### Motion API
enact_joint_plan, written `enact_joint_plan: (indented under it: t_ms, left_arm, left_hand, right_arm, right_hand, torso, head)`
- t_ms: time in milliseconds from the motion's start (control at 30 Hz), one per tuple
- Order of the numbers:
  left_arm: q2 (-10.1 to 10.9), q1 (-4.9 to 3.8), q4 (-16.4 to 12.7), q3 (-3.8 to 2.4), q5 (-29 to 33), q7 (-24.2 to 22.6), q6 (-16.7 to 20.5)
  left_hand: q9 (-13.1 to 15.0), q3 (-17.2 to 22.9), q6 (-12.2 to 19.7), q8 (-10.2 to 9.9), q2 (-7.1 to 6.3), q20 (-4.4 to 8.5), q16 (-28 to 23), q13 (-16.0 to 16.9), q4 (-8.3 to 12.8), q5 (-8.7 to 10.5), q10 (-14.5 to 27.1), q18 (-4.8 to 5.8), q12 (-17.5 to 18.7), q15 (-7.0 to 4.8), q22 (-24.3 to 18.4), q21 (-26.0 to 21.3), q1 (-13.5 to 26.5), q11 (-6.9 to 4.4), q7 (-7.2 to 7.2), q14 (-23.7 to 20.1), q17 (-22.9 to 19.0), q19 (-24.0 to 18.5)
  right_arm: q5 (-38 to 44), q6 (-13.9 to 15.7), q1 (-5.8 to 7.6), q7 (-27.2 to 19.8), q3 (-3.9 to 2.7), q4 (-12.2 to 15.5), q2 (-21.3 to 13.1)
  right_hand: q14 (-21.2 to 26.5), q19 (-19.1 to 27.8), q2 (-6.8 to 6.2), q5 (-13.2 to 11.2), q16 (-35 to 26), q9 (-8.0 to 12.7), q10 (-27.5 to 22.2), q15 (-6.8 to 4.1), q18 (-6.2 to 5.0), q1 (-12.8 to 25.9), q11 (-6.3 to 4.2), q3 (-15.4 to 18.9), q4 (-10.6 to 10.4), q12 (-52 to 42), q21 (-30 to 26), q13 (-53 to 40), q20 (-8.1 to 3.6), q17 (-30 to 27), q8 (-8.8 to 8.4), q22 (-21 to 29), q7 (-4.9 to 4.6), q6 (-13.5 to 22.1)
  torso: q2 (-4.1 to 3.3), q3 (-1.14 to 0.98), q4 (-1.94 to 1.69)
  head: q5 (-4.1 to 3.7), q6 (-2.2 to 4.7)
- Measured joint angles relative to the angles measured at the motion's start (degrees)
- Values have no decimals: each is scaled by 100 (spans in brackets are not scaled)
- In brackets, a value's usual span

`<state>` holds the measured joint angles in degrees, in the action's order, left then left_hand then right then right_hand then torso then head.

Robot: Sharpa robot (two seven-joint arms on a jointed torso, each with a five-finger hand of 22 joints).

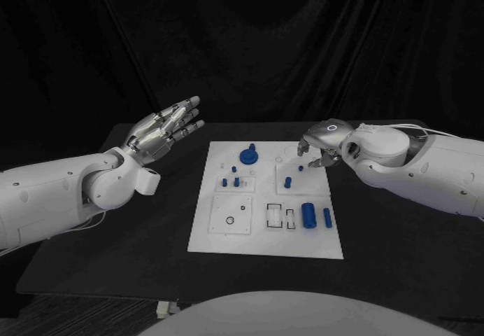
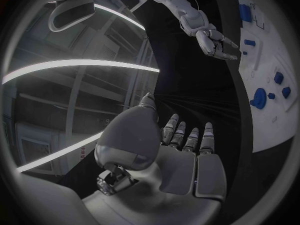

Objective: Assemble the parts on the task board

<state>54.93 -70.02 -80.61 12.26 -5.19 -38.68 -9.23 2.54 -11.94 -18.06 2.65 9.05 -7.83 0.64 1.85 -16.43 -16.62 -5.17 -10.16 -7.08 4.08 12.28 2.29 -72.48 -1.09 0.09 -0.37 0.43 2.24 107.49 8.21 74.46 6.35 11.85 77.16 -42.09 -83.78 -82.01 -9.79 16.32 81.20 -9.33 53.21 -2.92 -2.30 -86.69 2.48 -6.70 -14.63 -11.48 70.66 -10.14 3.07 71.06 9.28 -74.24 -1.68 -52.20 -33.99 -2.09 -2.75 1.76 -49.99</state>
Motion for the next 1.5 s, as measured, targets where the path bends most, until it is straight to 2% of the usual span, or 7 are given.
enact_joint_plan:
  t_ms: [133, 333, 600, 733, 1067, 1367, 1500]
  left_arm:
    - [8, 1, -17, 0, 4, -2, 29]
    - [4, 30, -39, 0, 8, -3, 52]
    - [-13, 72, -53, 1, 10, -4, 45]
    - [-18, 77, -42, 1, 11, -5, 39]
    - [-2, 90, -18, 1, 13, -6, 25]
    - [5, 111, 0, 0, 15, -7, 0]
    - [5, 113, 4, 0, 16, -8, -9]
  left_hand:
    - [-12, 0, 259, 0, 0, 96, 0, 0, 0, 0, 18, 2, 4, -60, -238, -65, 0, -43, 2, 59, 0, -68]
    - [-9, -1, -395, 1, 0, 22, 0, 0, 0, -9, 77, 2, 4, -58, -573, -67, 0, 19, 144, 59, -1, -141]
    - [-9, -195, -447, 1, 82, -291, -1, 0, 8, -263, 108, 0, 4, 67, -571, -67, -208, 111, 197, -62, -1, -167]
    - [-9, -195, -447, 1, 109, -297, -1, 0, 8, -332, 108, 0, 4, 115, -571, -67, -247, 110, 197, -11, -1, -170]
    - [-9, -194, -382, 1, 132, -479, 0, 0, 9, -591, 65, -3, 4, 159, -565, -66, -525, 156, 275, 32, 0, -128]
    - [-9, -194, -426, 1, 186, -592, 1, 0, 9, -724, 86, -3, 3, 235, -557, -66, -582, 215, 321, 108, 1, -139]
    - [-9, -194, -377, 1, 213, -653, 1, 0, 9, -790, 52, -3, 3, 270, -554, -66, -640, 249, 373, 143, 2, -77]
  right_arm:
    - [-106, -9, -26, -45, -3, -98, 37]
    - [-212, -8, -100, -104, -2, -181, 71]
    - [-296, 5, -206, -183, 2, -243, 115]
    - [-328, 17, -230, -213, -1, -279, 148]
    - [-386, 84, -292, -273, -2, -365, 236]
    - [-422, 133, -321, -330, -1, -446, 326]
    - [-443, 137, -362, -358, -2, -532, 382]
  right_hand:
    - [0, -20, 0, -112, 0, 11, 0, 1, 0, 0, 1, 87, -86, 0, 0, 25, 20, 2, -14, 0, -141, 52]
    - [0, -21, 0, -111, 0, 10, 44, 1, 0, 0, 40, 87, -86, 0, 0, 73, 20, 3, -13, 0, -171, -194]
    - [0, -20, 83, 319, 0, 10, 180, 1, 0, -84, 52, 86, -85, 0, 0, 153, 20, 5, -14, 0, -173, -197]
    - [0, -22, 84, 322, 0, 10, 325, 1, 0, -84, 38, 86, -85, 0, 0, 183, 20, 7, -14, 0, -238, -261]
    - [0, -21, 83, 1073, 0, 11, 394, 1, 0, -86, 100, 83, -86, 110, 0, 325, 21, 16, -147, 0, -336, -216]
    - [0, -42, 84, 1210, 0, 11, 518, 1, 1, -87, 102, -177, -79, 158, 0, 401, 40, 20, -197, 0, -337, -217]
    - [0, -42, 84, 1543, 0, 10, 538, 2, 1, -87, 122, -509, -77, 177, 0, 445, 40, 24, -198, 0, -402, -283]
  torso:
    - [-4, -5, 3]
    - [-14, -10, 14]
    - [-14, -16, 9]
    - [-12, -15, 7]
    - [-5, -12, 8]
    - [-1, -10, 0]
    - [-1, -10, 0]
  head:
    - [9, 0]
    - [-15, 0]
    - [-37, 0]
    - [-34, 0]
    - [-35, 0]
    - [-77, 0]
    - [-79, 0]
